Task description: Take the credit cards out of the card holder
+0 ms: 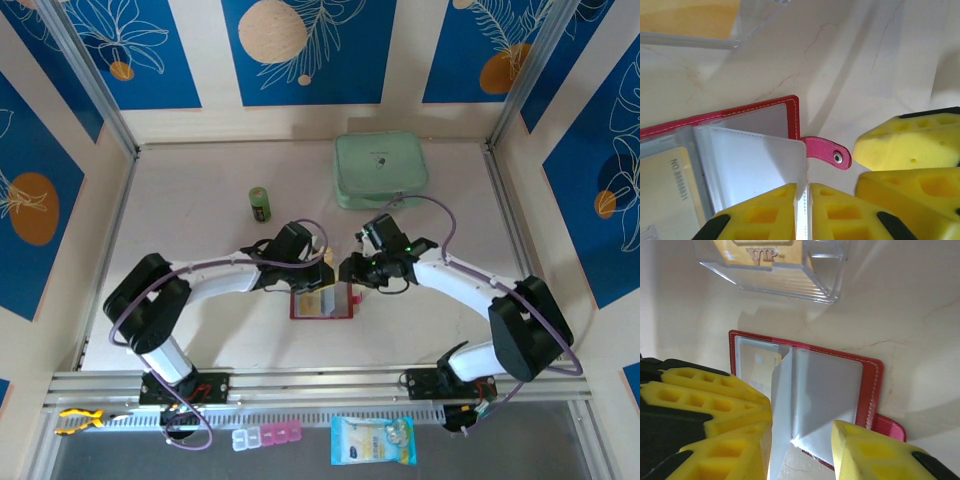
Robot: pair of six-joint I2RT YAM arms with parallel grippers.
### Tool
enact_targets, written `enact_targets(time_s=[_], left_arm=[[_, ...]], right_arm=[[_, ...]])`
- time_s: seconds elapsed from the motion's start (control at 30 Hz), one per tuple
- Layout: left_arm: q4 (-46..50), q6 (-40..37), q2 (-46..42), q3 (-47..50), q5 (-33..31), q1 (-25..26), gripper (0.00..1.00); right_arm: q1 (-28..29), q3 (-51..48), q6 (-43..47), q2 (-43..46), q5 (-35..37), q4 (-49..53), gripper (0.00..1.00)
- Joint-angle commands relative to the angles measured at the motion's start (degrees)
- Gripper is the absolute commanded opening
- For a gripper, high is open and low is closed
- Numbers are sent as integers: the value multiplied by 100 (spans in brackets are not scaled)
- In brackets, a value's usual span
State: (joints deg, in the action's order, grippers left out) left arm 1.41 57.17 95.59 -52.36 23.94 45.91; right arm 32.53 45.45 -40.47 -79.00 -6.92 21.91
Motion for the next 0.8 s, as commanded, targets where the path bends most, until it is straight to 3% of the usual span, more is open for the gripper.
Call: enact_targets(time_s=[0.0, 0.33, 0.77], left_arm=[[123, 42, 212, -278, 8, 116, 13], [113, 69, 483, -494, 49, 213, 15], [-76, 18, 183, -168, 31, 121, 15]], right_arm=[[-138, -202, 143, 236, -212, 121, 37], [-325, -476, 144, 489, -343, 68, 37], [-216, -321, -13, 306, -487, 4, 37]])
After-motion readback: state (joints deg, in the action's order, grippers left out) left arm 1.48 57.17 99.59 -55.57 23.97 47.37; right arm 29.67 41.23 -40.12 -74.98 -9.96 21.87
